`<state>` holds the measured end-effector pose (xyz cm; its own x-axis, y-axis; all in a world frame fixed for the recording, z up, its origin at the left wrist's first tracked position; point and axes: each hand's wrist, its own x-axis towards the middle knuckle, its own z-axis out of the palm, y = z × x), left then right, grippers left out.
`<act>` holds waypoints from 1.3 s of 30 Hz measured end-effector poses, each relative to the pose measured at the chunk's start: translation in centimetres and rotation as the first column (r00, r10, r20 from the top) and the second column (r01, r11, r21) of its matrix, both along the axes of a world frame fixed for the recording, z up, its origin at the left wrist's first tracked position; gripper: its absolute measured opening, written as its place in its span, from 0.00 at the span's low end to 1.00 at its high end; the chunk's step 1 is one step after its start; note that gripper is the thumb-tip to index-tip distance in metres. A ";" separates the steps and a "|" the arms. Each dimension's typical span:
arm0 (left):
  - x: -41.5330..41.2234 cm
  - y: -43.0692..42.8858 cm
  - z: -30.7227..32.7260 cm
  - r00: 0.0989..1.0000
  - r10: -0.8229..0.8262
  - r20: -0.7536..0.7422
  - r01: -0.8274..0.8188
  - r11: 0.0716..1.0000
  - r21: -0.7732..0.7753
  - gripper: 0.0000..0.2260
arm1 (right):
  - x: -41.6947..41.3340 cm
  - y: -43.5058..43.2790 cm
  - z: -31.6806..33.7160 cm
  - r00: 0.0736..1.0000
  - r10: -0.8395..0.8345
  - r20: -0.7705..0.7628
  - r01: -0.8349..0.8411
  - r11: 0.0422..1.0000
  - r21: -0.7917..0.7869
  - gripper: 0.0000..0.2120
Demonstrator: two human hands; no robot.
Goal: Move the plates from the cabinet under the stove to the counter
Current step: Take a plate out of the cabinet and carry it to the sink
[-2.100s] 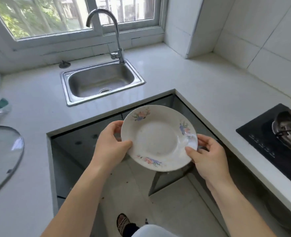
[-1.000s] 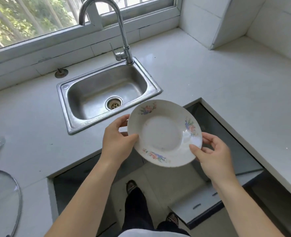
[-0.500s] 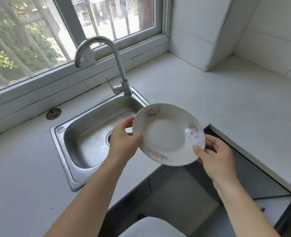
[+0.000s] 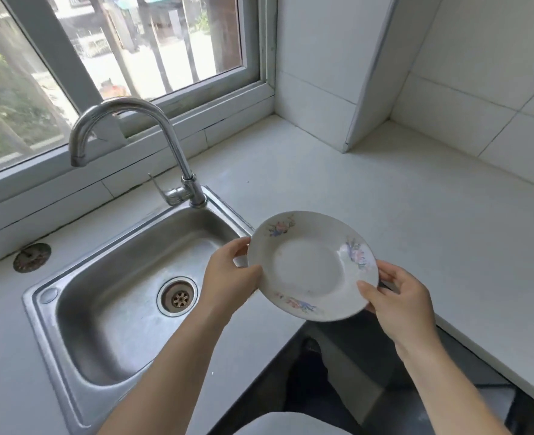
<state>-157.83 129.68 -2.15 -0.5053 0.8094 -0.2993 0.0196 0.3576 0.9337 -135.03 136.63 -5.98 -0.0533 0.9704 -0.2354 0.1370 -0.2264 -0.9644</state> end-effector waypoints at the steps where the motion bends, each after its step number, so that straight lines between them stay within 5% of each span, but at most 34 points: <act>1: -0.3 1.0 -0.2 1.000 -0.002 0.003 0.002 1.000 -0.002 0.22 | -0.3 1.3 -0.3 1.000 0.006 0.006 -0.006 1.000 -0.006 0.18; 14: -2.5 16.7 -4.2 0.983 0.179 0.032 -0.173 0.975 -0.141 0.17 | -5.7 21.8 -4.0 0.944 0.243 0.225 -0.246 0.969 -0.016 0.18; 25: -4.7 23.8 -7.3 0.926 0.357 0.126 -0.312 0.908 -0.281 0.11 | -9.5 31.0 -7.2 0.866 0.400 0.300 -0.398 0.915 -0.073 0.19; 39: -6.1 28.7 -11.5 0.950 0.291 0.111 -0.252 0.928 -0.276 0.26 | -10.8 36.8 -9.9 0.849 0.416 0.326 -0.399 0.909 -0.119 0.20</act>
<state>-163.96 158.36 -13.63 -0.6292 0.5334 -0.5653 -0.2427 0.5561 0.7949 -145.80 173.48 -15.88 -0.3515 0.8667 -0.3540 0.5401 -0.1211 -0.8328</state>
